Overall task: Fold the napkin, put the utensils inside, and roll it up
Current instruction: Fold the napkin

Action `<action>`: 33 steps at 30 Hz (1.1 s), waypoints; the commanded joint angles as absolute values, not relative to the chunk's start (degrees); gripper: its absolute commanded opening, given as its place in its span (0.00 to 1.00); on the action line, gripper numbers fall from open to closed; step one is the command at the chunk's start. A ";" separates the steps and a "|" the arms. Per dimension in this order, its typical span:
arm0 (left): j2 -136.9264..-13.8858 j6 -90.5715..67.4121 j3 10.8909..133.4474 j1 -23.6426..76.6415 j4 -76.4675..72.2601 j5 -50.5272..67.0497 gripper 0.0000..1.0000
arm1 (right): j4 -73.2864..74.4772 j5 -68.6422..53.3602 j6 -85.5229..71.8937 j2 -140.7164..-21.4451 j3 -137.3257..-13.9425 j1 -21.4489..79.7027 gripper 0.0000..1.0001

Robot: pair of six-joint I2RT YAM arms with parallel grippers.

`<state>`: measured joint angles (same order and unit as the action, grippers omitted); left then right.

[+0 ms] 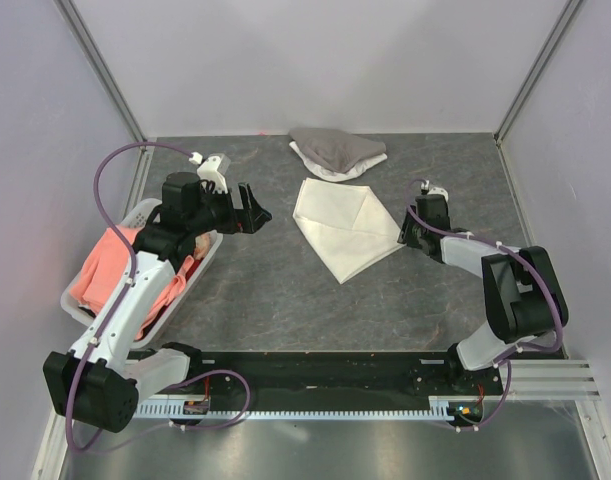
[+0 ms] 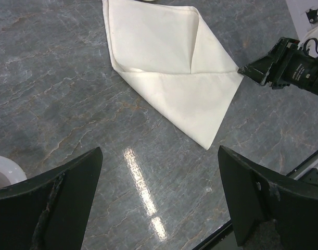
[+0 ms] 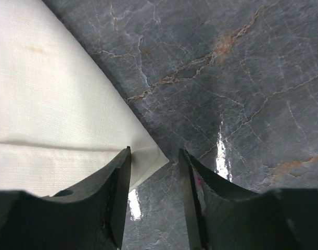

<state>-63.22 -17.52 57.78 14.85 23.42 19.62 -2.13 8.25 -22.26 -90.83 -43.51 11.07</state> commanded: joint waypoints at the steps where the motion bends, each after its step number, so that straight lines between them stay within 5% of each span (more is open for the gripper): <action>1: -63.46 -19.60 57.83 14.59 21.01 20.92 0.99 | -3.17 4.93 -21.97 -92.02 -43.68 10.37 0.47; 5: -63.28 -19.69 57.75 14.59 21.00 20.83 0.99 | -2.46 3.87 -21.88 -92.90 -43.59 10.20 0.36; 12: -62.32 -22.32 56.96 14.59 19.87 21.53 0.99 | 2.28 4.47 -23.64 -93.87 -44.47 10.20 0.01; 25: -61.69 -42.53 36.13 23.27 0.54 16.18 0.97 | 10.28 3.17 -37.43 -85.70 -34.90 11.86 0.00; 33: -69.68 -45.79 30.68 32.51 -7.55 11.78 0.92 | 13.26 6.59 -53.67 -75.60 -25.24 22.22 0.00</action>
<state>-66.28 -41.60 31.92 29.58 0.71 15.14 3.33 5.34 -43.05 -78.24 -30.89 17.56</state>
